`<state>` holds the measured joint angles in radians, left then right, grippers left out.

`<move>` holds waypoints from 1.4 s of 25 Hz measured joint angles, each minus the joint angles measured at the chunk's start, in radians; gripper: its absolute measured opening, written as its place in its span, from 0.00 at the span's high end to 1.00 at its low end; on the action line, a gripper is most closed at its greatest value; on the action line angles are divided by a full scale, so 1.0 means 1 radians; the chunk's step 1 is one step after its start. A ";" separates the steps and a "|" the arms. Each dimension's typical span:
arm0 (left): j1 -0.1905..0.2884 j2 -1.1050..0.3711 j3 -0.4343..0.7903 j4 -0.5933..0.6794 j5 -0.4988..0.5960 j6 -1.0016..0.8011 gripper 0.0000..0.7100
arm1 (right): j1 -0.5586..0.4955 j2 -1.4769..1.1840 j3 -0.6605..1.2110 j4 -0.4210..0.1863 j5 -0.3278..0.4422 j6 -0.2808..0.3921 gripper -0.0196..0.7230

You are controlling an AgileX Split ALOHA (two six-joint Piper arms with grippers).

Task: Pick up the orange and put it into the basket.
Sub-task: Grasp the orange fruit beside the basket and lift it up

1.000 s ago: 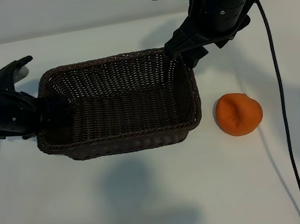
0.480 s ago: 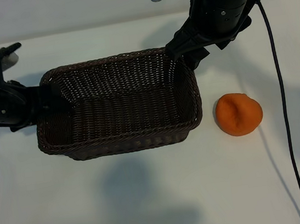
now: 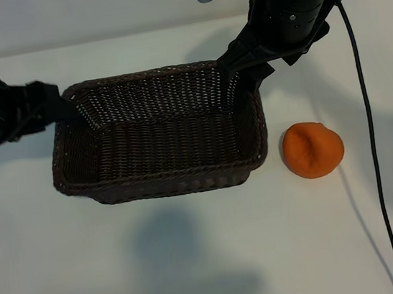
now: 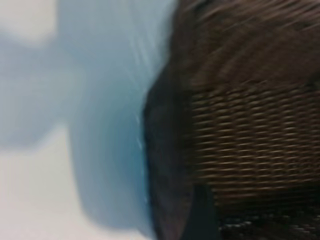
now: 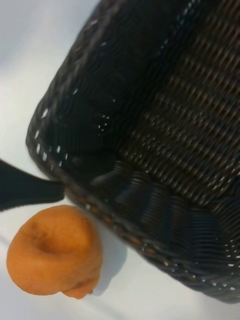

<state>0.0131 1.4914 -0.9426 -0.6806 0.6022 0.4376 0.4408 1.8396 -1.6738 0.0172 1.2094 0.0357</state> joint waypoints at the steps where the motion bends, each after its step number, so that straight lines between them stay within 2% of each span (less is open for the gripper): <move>1: 0.000 -0.007 -0.014 0.034 0.011 -0.031 0.16 | 0.000 0.000 0.000 0.000 0.000 0.000 0.17; 7: 0.000 -0.012 -0.061 0.187 0.066 -0.188 0.16 | 0.000 0.000 0.000 0.000 0.002 0.000 0.17; 21: 0.000 -0.012 -0.161 0.200 0.109 -0.211 0.16 | 0.000 0.000 0.000 -0.009 -0.009 -0.010 0.19; 24: 0.000 -0.012 -0.161 0.173 0.108 -0.209 0.16 | 0.000 0.000 0.000 -0.038 -0.004 -0.009 0.22; 28: 0.000 -0.012 -0.161 0.135 0.106 -0.184 0.16 | -0.015 0.000 0.000 -0.108 0.002 0.051 0.22; 35: 0.000 -0.012 -0.161 0.130 0.104 -0.173 0.16 | -0.063 0.000 0.000 -0.132 0.006 0.075 0.22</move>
<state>0.0131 1.4792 -1.1040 -0.5507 0.7062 0.2641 0.3781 1.8396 -1.6738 -0.1146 1.2159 0.1109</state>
